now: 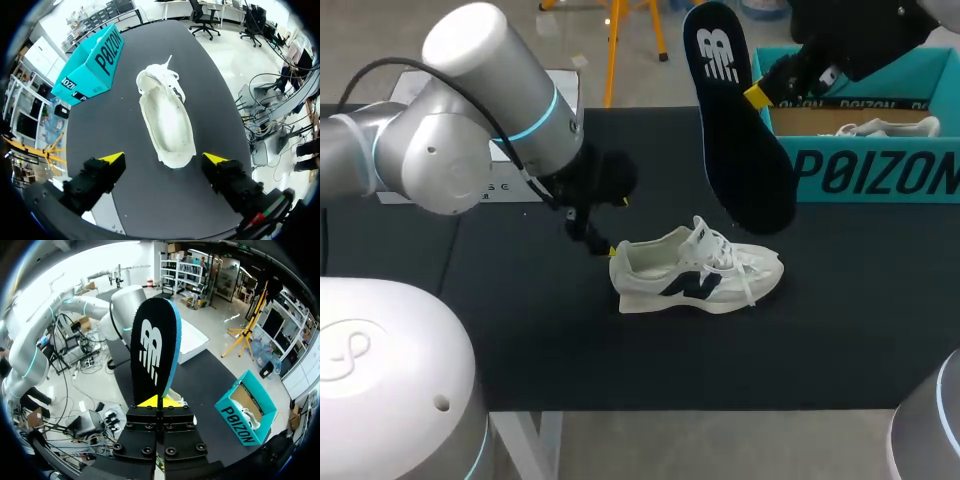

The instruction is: Take the shoe out of the shoebox, open the shoe tongue, remove and reinsert the insole, then place the shoe into the shoebox

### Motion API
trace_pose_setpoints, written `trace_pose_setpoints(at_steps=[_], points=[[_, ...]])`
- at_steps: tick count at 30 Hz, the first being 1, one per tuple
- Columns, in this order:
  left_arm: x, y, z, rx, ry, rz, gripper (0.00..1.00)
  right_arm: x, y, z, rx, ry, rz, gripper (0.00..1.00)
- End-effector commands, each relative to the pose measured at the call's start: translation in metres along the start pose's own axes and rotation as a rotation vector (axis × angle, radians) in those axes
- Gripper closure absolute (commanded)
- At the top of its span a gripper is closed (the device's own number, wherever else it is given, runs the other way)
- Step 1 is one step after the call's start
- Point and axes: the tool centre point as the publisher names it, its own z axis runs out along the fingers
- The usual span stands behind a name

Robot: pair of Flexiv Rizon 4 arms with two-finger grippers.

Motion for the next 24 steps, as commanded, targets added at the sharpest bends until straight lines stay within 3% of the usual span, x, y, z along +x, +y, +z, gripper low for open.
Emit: trace_pose_setpoints(at_steps=[1, 6, 12, 17, 18, 20, 24], points=[[-0.019, -0.026, 0.031, -0.047, 0.018, -0.008, 0.00, -0.001, 0.002, 0.001, 0.004, 0.000, 0.001, 1.00], [-0.025, -0.036, 0.061, -0.055, 0.024, -0.023, 0.00, -0.001, 0.002, 0.001, 0.004, 0.000, 0.001, 1.00], [-0.034, -0.029, 0.098, -0.076, 0.031, -0.064, 0.00, -0.001, 0.002, 0.001, 0.004, 0.000, 0.001, 1.00], [-0.030, -0.027, 0.112, -0.090, 0.055, -0.074, 0.00, -0.001, 0.002, 0.001, 0.004, 0.000, 0.001, 1.00], [-0.028, -0.027, 0.112, -0.085, 0.066, -0.071, 0.17, -0.001, 0.002, 0.001, 0.004, 0.000, 0.001, 1.00], [-0.027, -0.028, 0.114, -0.091, 0.057, -0.074, 0.96, -0.001, 0.002, 0.001, 0.004, 0.000, 0.001, 1.00], [-0.023, -0.027, 0.120, -0.084, 0.091, -0.069, 1.00, -0.001, 0.002, 0.001, 0.004, 0.000, 0.001, 1.00]])
